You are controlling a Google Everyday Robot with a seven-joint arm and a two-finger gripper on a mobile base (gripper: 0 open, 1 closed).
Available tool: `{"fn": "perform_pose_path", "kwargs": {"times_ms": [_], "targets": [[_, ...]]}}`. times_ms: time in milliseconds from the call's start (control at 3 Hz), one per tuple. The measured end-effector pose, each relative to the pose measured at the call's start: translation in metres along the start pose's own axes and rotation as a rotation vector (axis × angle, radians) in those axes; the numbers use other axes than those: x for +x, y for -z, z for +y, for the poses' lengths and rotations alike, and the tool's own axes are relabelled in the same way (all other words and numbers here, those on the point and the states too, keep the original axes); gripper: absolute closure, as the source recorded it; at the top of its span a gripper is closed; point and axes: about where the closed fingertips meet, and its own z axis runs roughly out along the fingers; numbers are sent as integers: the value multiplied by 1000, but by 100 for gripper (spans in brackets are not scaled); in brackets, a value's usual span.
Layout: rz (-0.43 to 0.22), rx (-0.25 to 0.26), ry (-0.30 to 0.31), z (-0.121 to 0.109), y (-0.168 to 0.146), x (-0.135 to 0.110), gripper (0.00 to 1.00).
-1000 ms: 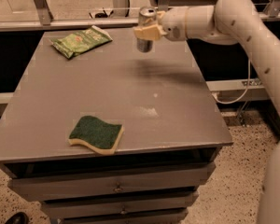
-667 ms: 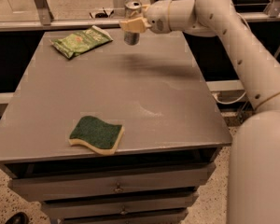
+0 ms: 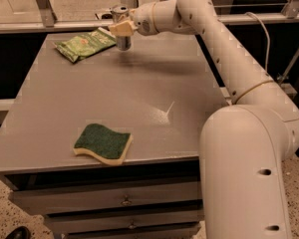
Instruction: Move redbull can near green jalapeno chip bag
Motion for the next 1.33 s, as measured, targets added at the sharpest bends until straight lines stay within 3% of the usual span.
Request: {"fn": "perform_pose_path", "kwargs": {"times_ms": [1000,1333], "targets": [[13,20,-69,-1,-40,9,100],[21,20,-96,-1,-46,13,84]]}}
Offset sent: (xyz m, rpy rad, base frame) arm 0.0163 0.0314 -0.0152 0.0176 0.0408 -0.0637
